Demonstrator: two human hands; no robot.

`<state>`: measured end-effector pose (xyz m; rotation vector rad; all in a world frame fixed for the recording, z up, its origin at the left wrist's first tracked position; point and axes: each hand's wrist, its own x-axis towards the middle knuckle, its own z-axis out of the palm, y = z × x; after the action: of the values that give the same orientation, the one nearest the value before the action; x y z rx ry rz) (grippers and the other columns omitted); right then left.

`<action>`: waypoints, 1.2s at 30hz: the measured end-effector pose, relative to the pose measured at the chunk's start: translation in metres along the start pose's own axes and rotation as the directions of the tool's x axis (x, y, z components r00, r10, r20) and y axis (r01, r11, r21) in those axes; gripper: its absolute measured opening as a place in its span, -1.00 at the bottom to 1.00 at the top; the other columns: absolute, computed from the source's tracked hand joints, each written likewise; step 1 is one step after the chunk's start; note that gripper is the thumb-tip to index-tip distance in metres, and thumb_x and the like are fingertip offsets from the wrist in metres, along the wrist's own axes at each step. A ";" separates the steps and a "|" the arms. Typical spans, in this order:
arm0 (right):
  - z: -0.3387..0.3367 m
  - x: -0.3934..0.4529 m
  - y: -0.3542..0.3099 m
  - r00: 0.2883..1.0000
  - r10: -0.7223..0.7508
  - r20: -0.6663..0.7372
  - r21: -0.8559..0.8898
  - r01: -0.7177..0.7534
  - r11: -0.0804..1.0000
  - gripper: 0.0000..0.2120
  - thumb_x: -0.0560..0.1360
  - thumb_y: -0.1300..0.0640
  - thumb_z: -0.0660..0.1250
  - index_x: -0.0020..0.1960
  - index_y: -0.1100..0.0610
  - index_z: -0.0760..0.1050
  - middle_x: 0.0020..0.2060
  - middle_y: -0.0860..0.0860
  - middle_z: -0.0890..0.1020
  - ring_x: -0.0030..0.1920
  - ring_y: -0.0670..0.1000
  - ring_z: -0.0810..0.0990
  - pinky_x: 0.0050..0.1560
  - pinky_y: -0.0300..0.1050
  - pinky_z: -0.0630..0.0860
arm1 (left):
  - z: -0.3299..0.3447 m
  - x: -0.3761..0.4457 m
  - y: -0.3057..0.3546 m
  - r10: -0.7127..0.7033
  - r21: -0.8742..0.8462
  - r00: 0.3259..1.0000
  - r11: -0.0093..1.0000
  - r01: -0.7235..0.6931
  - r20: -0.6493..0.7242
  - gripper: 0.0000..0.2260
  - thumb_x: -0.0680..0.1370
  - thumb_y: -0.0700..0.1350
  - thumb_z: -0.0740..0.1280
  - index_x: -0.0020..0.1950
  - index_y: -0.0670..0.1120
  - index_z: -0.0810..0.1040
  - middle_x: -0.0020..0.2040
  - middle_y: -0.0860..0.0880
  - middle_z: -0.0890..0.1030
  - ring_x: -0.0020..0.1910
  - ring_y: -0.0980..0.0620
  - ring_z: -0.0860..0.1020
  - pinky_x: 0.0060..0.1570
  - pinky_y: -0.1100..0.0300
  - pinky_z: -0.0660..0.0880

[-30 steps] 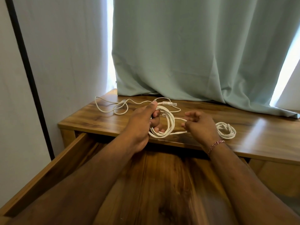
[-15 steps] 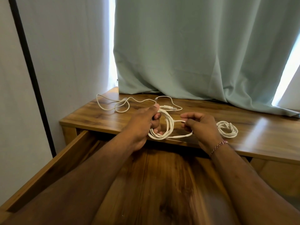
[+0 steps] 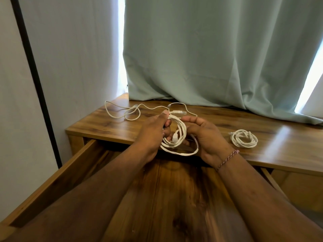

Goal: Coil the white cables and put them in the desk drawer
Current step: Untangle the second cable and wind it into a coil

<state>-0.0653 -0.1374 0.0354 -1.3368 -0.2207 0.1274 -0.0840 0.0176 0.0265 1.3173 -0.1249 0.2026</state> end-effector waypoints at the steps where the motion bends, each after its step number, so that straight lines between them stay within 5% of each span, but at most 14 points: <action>1: 0.002 0.000 0.001 1.000 0.004 0.006 0.034 -0.004 0.999 -0.66 0.55 0.40 0.32 0.29 0.20 0.53 -0.03 0.26 0.72 -0.14 0.17 0.70 -0.11 0.06 0.65 | 0.001 0.000 0.000 0.020 0.004 0.999 1.000 -0.020 -0.032 -0.59 0.73 0.05 0.16 -0.27 -0.09 0.41 -0.48 0.00 0.29 -0.50 0.07 0.26 -0.48 0.21 0.33; 5: 0.011 -0.003 0.003 0.991 -0.045 0.128 0.165 0.023 0.986 -0.60 0.56 0.37 0.25 0.35 0.10 0.40 -0.14 0.25 0.69 -0.19 0.21 0.67 0.02 0.13 0.55 | 0.005 -0.001 0.002 0.075 0.010 0.985 0.997 -0.075 -0.157 -0.59 0.74 0.05 0.15 -0.25 -0.11 0.41 -0.52 -0.01 0.34 -0.53 0.03 0.32 -0.46 0.18 0.36; 8: 0.009 -0.005 0.007 0.935 -0.159 0.318 0.146 0.118 0.982 -0.43 0.43 0.41 0.35 0.37 0.06 0.34 0.00 0.26 0.66 -0.01 0.25 0.64 0.02 0.05 0.62 | 0.004 -0.001 0.006 0.099 -0.001 0.960 0.995 -0.103 -0.262 -0.61 0.74 0.03 0.17 -0.23 -0.11 0.43 -0.53 0.00 0.40 -0.56 0.08 0.35 -0.49 0.23 0.36; 12: 0.007 -0.010 0.010 0.822 -0.221 0.526 -0.173 0.357 0.918 -0.46 0.44 0.55 0.33 0.33 0.16 0.45 0.13 0.01 0.68 0.19 0.05 0.63 0.17 -0.13 0.58 | -0.003 0.004 0.003 0.127 0.067 0.937 0.992 -0.111 -0.325 -0.62 0.72 0.07 0.18 -0.21 -0.10 0.47 -0.30 -0.17 0.50 -0.34 -0.07 0.47 -0.26 0.08 0.47; 16: 0.020 -0.011 0.013 0.859 -0.386 0.336 -0.329 0.491 0.807 -0.77 0.51 0.41 0.44 0.07 0.14 0.69 0.03 0.04 0.76 0.10 -0.02 0.70 0.19 -0.11 0.59 | -0.003 0.006 -0.003 0.173 0.118 0.937 0.983 -0.143 -0.305 -0.61 0.72 0.07 0.18 -0.23 -0.10 0.45 -0.35 -0.10 0.45 -0.38 0.01 0.42 -0.32 0.18 0.42; 19: 0.021 -0.006 0.017 0.841 -0.505 0.194 -0.479 0.530 0.700 -0.78 0.53 0.25 0.48 -0.02 -0.08 0.70 0.09 -0.20 0.69 0.14 -0.11 0.65 0.13 -0.14 0.56 | -0.004 0.009 -0.008 0.222 0.189 0.945 0.966 -0.178 -0.241 -0.58 0.73 0.07 0.16 -0.23 -0.13 0.48 -0.36 -0.13 0.51 -0.41 0.02 0.45 -0.31 0.14 0.45; 21: 0.019 -0.005 0.014 0.782 -0.617 0.089 -0.625 0.527 0.576 -0.85 0.52 0.14 0.51 0.01 -0.11 0.71 0.21 -0.31 0.49 0.28 -0.10 0.53 0.20 -0.12 0.55 | -0.009 0.012 -0.014 0.318 0.367 0.931 0.899 -0.238 -0.177 -0.54 0.71 0.12 0.13 -0.15 -0.17 0.58 -0.37 -0.07 0.55 -0.38 0.00 0.50 -0.25 0.02 0.50; 24: 0.021 -0.008 0.008 0.741 -0.659 0.130 -0.638 0.571 0.516 -0.86 0.54 0.14 0.48 0.06 -0.04 0.71 0.04 -0.22 0.63 0.06 -0.15 0.63 0.04 -0.20 0.56 | -0.009 0.009 -0.019 0.449 0.598 0.893 0.721 -0.351 -0.018 -0.61 0.71 0.08 0.09 0.14 0.00 0.69 -0.28 0.12 0.59 -0.24 0.10 0.58 -0.19 0.09 0.53; 28: 0.025 -0.013 0.007 0.769 -0.630 0.112 -0.584 0.564 0.584 -0.89 0.59 0.18 0.42 0.07 0.05 0.69 -0.15 -0.08 0.74 -0.11 -0.10 0.71 -0.01 -0.06 0.66 | -0.003 0.006 -0.023 0.465 0.619 0.885 0.695 -0.367 0.003 -0.64 0.72 0.02 0.09 0.19 -0.02 0.67 -0.13 0.03 0.67 -0.15 0.10 0.62 -0.17 0.10 0.54; 32: 0.021 -0.017 -0.006 0.802 -0.584 0.126 -0.251 0.595 0.763 -0.87 0.63 0.31 0.30 0.05 0.20 0.63 -0.16 0.06 0.69 -0.13 0.01 0.67 0.03 -0.04 0.68 | -0.008 0.007 -0.030 0.491 0.697 0.870 0.606 -0.384 0.052 -0.63 0.75 0.08 0.07 -0.06 -0.02 0.59 -0.22 0.05 0.60 -0.22 0.07 0.56 -0.25 0.07 0.45; 36: 0.012 -0.016 -0.017 0.747 -0.648 0.151 -0.240 0.663 0.709 -0.86 0.65 0.24 0.29 0.02 0.17 0.63 -0.25 0.03 0.64 -0.18 0.06 0.64 -0.03 0.00 0.65 | -0.006 0.006 -0.035 0.504 0.827 0.851 0.411 -0.383 0.144 -0.54 0.71 0.24 -0.04 -0.04 0.05 0.55 -0.23 0.09 0.59 -0.26 0.07 0.55 -0.26 0.07 0.45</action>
<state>-0.0841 -0.1332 0.0537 -1.4600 -0.7804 -0.4969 -0.0705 0.0160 -0.0067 2.2357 -0.2998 0.9158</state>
